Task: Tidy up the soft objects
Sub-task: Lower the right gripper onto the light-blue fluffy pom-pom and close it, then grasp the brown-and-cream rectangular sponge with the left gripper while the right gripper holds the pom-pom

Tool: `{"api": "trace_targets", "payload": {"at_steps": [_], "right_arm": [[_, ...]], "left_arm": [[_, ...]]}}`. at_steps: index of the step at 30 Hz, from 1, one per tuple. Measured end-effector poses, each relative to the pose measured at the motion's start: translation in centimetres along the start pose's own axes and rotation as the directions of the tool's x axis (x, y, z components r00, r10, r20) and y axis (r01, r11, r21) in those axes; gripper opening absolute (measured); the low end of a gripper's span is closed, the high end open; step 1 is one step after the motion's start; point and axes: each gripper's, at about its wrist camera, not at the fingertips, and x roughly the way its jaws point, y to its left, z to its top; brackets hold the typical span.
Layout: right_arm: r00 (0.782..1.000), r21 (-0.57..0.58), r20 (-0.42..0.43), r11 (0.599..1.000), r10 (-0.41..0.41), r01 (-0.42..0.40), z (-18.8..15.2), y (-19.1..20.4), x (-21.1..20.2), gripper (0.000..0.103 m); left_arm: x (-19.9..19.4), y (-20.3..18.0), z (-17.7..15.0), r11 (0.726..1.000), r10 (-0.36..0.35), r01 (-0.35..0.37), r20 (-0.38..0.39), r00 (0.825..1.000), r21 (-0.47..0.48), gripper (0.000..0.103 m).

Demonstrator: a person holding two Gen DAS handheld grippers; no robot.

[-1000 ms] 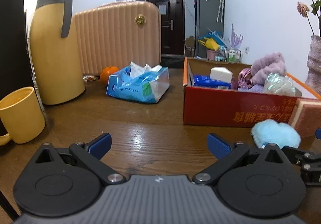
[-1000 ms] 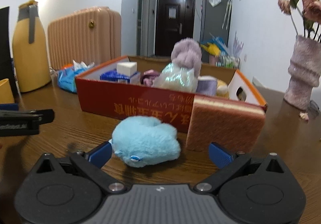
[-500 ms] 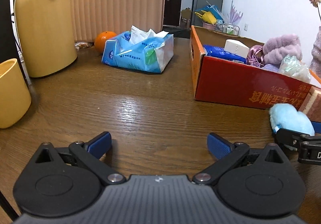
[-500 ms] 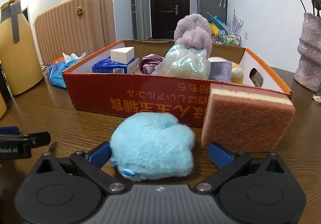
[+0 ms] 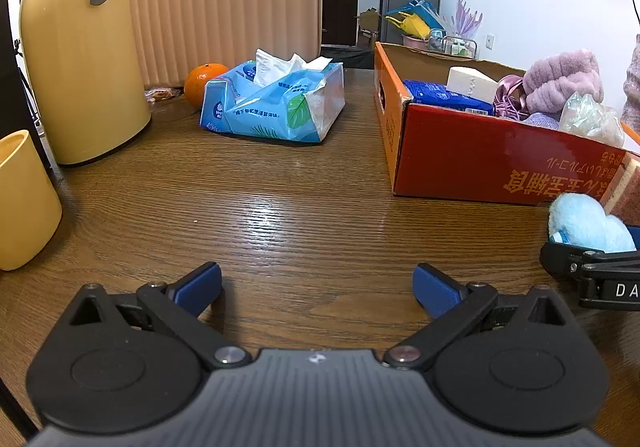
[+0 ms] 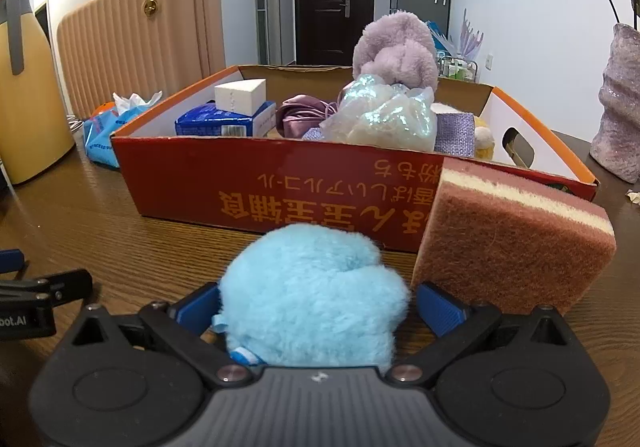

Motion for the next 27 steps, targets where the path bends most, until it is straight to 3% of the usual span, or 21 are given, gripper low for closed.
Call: {"api": "trace_targets", "payload": {"at_steps": [6, 8, 11, 21, 27], "right_arm": [[1.0, 0.002, 0.0, 1.0, 0.002, -0.002, 0.0, 0.1, 0.1, 0.103], [1.0, 0.0, 0.004, 1.0, 0.01, -0.01, -0.2, 0.0, -0.2, 0.084], [0.998, -0.003, 0.036, 0.999, 0.041, -0.041, -0.3, -0.2, -0.9, 0.078], [0.985, 0.017, 0.154, 0.997, 0.073, -0.077, -0.7, -1.3, -3.7, 0.076], [0.975, 0.032, 0.211, 0.996, 0.074, -0.082, -1.0, -2.5, -5.4, 0.076]], "left_arm": [[-0.1, 0.0, -0.1, 1.0, -0.003, 0.003, 0.002, 1.0, -0.004, 0.103], [-0.2, 0.0, -0.1, 1.0, -0.003, 0.003, 0.002, 1.0, -0.004, 0.103], [-0.1, 0.0, 0.0, 1.0, -0.001, 0.001, 0.002, 1.0, -0.006, 0.103], [-0.2, 0.3, 0.0, 1.0, 0.011, -0.011, 0.006, 1.0, -0.018, 0.103], [-0.9, 0.4, 0.1, 0.998, 0.026, -0.024, 0.048, 0.999, -0.05, 0.103]]}}
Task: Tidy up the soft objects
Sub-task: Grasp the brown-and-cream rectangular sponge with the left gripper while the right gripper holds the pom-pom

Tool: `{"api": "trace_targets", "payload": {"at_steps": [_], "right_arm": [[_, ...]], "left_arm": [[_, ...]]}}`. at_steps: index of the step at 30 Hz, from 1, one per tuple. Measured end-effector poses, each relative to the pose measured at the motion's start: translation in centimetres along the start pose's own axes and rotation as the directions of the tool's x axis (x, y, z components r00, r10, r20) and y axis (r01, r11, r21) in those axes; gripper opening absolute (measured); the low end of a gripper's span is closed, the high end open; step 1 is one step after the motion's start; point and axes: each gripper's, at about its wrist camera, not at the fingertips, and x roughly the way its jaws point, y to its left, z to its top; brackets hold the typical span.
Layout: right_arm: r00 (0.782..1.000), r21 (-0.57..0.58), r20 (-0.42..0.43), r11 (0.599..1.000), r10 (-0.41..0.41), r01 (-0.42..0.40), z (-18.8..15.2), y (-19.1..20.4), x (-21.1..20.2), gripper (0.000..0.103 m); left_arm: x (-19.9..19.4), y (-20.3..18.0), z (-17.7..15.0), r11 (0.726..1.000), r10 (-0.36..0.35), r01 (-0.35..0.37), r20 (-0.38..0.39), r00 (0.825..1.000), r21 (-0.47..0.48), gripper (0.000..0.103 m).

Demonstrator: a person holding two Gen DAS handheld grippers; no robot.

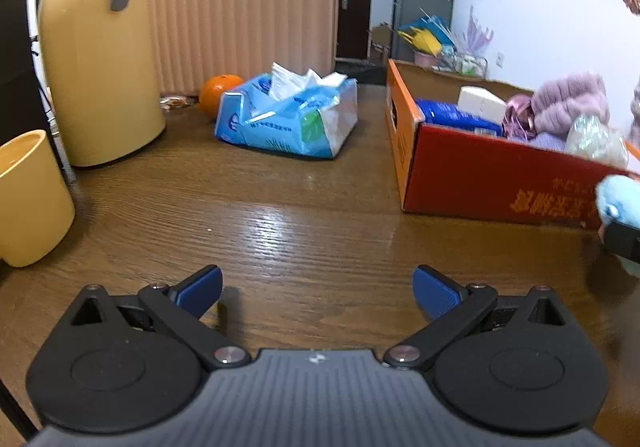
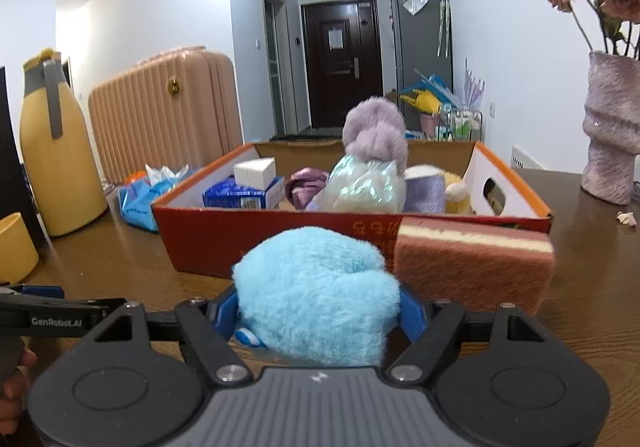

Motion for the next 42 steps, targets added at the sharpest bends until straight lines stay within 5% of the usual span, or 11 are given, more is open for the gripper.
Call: {"api": "trace_targets", "payload": {"at_steps": [22, 42], "right_arm": [[0.981, 0.022, 0.178, 0.997, -0.073, 0.07, 0.2, -7.5, -6.5, 0.076], [0.96, 0.078, 0.209, 0.982, -0.185, 0.172, 0.5, -15.6, -8.6, 0.076]], "left_arm": [[-2.3, -10.3, -1.0, 0.994, -0.109, 0.109, 0.075, 0.991, 0.0, 0.103], [-2.7, -21.0, -1.0, 0.97, -0.24, 0.233, 0.127, 0.962, 0.069, 0.103]]}}
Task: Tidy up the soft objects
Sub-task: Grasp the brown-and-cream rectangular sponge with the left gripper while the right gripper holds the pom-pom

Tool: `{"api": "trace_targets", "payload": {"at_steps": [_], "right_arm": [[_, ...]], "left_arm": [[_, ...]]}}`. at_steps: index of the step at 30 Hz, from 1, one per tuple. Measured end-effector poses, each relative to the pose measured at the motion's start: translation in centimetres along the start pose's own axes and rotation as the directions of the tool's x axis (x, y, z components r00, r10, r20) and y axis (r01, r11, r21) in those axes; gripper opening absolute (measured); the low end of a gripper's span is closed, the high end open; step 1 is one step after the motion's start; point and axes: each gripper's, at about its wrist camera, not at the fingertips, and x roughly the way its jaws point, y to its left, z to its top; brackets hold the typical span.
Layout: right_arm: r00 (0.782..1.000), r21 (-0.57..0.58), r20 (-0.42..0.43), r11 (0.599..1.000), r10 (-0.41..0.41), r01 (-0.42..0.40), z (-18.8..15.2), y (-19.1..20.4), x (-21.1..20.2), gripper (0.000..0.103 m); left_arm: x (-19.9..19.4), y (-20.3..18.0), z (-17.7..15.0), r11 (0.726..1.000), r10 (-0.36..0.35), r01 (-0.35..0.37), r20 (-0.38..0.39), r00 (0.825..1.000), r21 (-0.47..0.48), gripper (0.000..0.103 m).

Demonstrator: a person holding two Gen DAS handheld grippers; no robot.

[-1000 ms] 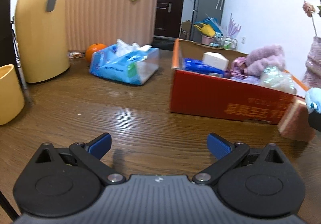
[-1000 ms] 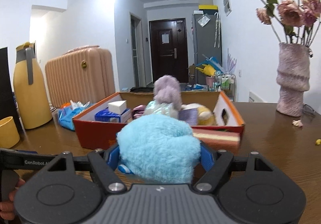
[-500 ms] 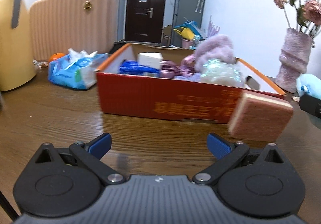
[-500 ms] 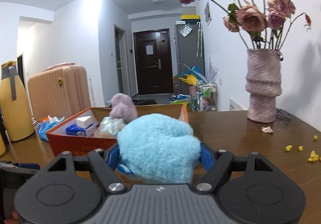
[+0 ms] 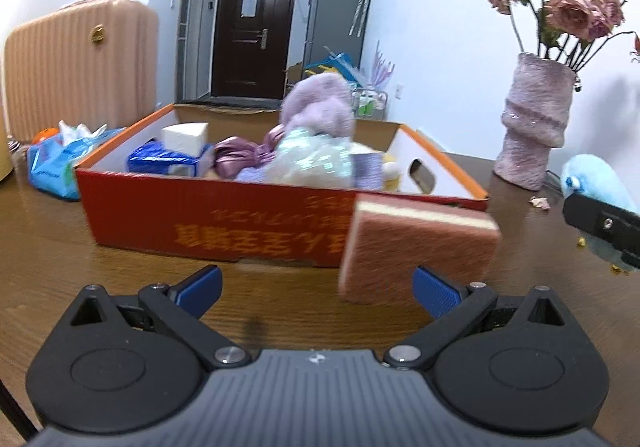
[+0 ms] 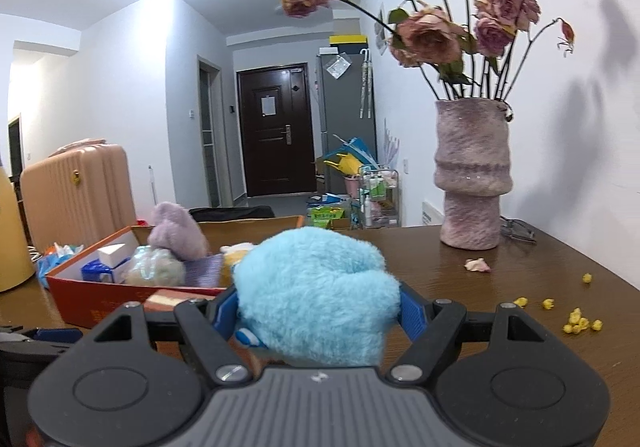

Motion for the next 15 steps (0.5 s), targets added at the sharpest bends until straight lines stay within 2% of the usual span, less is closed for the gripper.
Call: {"api": "trace_targets", "payload": {"at_steps": [15], "right_arm": [[0.999, -0.011, -0.004, 0.999, -0.053, 0.053, 0.1, -3.2, 0.4, 0.076]], "left_arm": [[0.9, -5.1, 0.5, 0.998, -0.05, 0.047, 0.059, 0.997, 0.05, 0.103]]}}
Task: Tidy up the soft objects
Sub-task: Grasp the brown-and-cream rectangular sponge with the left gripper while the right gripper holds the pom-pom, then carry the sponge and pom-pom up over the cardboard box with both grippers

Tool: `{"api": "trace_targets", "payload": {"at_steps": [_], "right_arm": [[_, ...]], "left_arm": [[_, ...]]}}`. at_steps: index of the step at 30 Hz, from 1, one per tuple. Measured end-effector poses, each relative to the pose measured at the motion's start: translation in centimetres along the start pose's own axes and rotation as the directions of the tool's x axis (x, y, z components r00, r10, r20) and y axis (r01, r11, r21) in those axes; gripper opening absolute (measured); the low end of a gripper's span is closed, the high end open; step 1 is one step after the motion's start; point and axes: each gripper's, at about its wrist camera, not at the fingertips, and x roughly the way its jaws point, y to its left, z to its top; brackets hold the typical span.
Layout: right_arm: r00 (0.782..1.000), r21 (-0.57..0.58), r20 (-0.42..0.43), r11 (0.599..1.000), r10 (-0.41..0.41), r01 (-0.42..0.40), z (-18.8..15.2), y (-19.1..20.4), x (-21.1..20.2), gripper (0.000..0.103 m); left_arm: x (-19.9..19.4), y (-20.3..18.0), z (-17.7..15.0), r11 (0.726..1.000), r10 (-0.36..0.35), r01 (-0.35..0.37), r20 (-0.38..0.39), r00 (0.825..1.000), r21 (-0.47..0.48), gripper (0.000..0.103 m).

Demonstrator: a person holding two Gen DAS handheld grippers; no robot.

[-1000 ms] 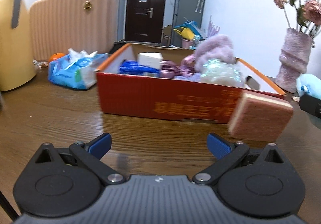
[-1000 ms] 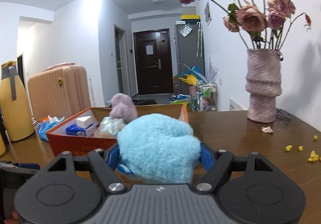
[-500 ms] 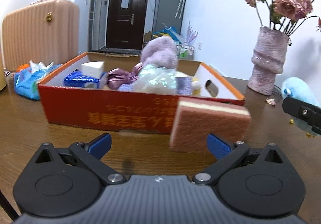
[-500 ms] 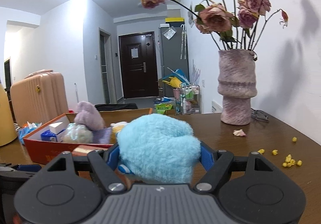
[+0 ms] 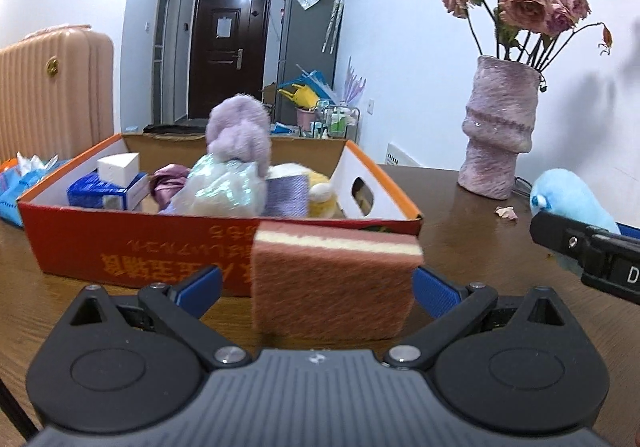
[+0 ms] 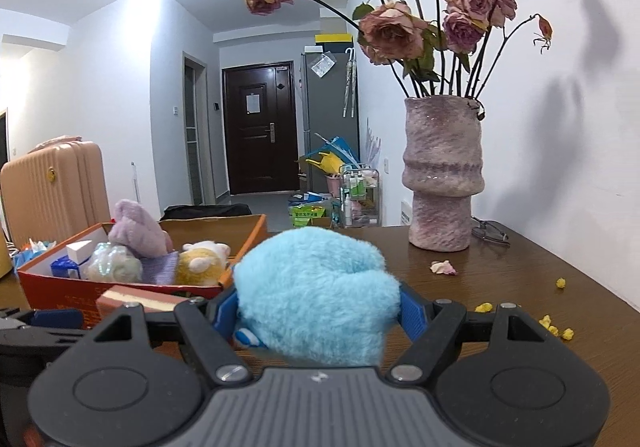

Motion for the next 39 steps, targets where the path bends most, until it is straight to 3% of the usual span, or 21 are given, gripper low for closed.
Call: {"api": "trace_targets", "payload": {"at_steps": [9, 28, 39], "right_arm": [[1.0, -0.013, -0.01, 1.0, -0.02, 0.02, -0.2, -1.1, 0.4, 0.076], [0.998, -0.024, -0.055, 1.0, -0.011, 0.01, -0.8, -1.6, 1.5, 0.077], [0.998, -0.026, -0.063, 1.0, -0.005, 0.003, -0.9, -1.5, 1.6, 0.077]], "left_arm": [[1.0, -1.6, 0.3, 0.999, 0.011, -0.012, 0.03, 0.999, 0.045, 0.103], [1.8, -2.6, 0.0, 0.978, 0.109, -0.117, 0.055, 0.993, 0.175, 0.103], [1.0, -2.0, 0.3, 0.982, 0.086, -0.093, 0.048, 0.995, 0.166, 0.103]]}}
